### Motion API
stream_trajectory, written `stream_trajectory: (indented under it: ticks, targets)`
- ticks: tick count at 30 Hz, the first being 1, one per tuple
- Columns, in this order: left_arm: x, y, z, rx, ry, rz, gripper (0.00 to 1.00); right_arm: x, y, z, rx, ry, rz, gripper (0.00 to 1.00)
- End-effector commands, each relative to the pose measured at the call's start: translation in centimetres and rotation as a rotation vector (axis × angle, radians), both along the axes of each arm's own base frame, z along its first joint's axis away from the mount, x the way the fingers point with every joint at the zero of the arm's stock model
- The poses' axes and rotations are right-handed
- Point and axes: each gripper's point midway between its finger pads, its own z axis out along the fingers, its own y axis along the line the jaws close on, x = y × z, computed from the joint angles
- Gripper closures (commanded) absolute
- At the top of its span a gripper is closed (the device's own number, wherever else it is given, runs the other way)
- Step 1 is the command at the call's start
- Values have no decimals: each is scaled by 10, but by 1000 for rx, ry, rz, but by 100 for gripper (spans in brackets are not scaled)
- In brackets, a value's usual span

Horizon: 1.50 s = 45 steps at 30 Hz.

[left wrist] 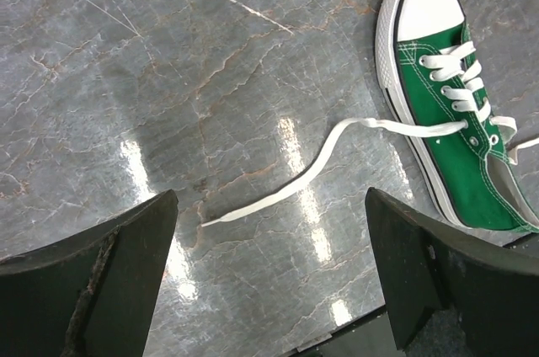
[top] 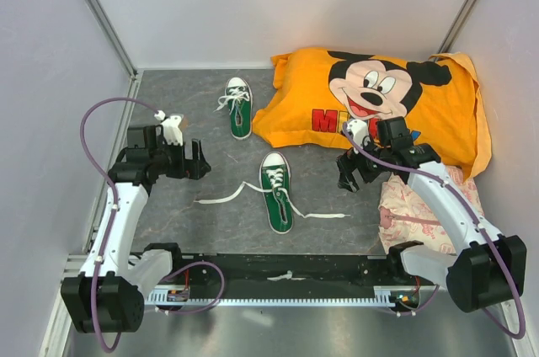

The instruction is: Tie the shoes

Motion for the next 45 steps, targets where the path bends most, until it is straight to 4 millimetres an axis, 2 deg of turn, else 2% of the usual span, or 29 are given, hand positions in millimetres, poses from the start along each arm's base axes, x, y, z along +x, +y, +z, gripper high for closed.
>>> stream_trajectory:
  ticks: [1,5,10,12,17,19,20,22,25,29,34,35,37,38,40,41,43,45]
  targets:
    - [13,10,7,51,-31,17,1,4,1,2,-2,-16,6,2]
    - [21,29,1,192,-51,-5,1,-3,0,-5,-23,21,25,2]
    - [26,56,-17,398,-96,-65,1,-4,0,-4,-20,10,25,2]
    - [25,60,-26,468,-97,-153,1,-6,3,-5,-22,21,49,2]
    - [6,23,-50,396,-97,-482,1,-6,8,-8,-101,0,105,2]
    - [1,18,-65,386,-86,-517,1,-9,11,-10,-136,-7,150,2]
    - [3,5,-69,403,-110,-577,1,-10,12,-10,-140,-7,160,2]
    - [-3,-1,-85,436,-84,-628,1,-15,15,-14,-147,15,198,2]
    - [-14,-25,-101,429,-96,-768,3,-25,23,-24,-166,37,273,2]
    - [-34,-46,-119,436,-118,-918,17,-38,32,-39,-215,51,372,2]
    - [-41,-49,-144,498,-91,-981,29,-44,35,-54,-253,49,428,2]
    - [-45,-47,-151,506,-71,-992,37,-45,37,-57,-267,42,453,2]
    - [-50,-41,-164,529,-15,-1010,47,-49,34,-67,-294,51,474,2]
    - [-52,-38,-169,539,5,-1015,58,-51,34,-69,-305,48,496,2]
    - [-52,-33,-176,560,44,-998,71,-55,33,-78,-322,51,516,2]
    - [-49,-33,-174,558,45,-980,83,-58,34,-80,-327,46,531,2]
    - [-52,-41,-165,494,30,-967,98,-61,34,-86,-339,33,554,3]
    - [-50,-51,-154,446,-4,-949,98,-65,38,-92,-343,28,582,4]
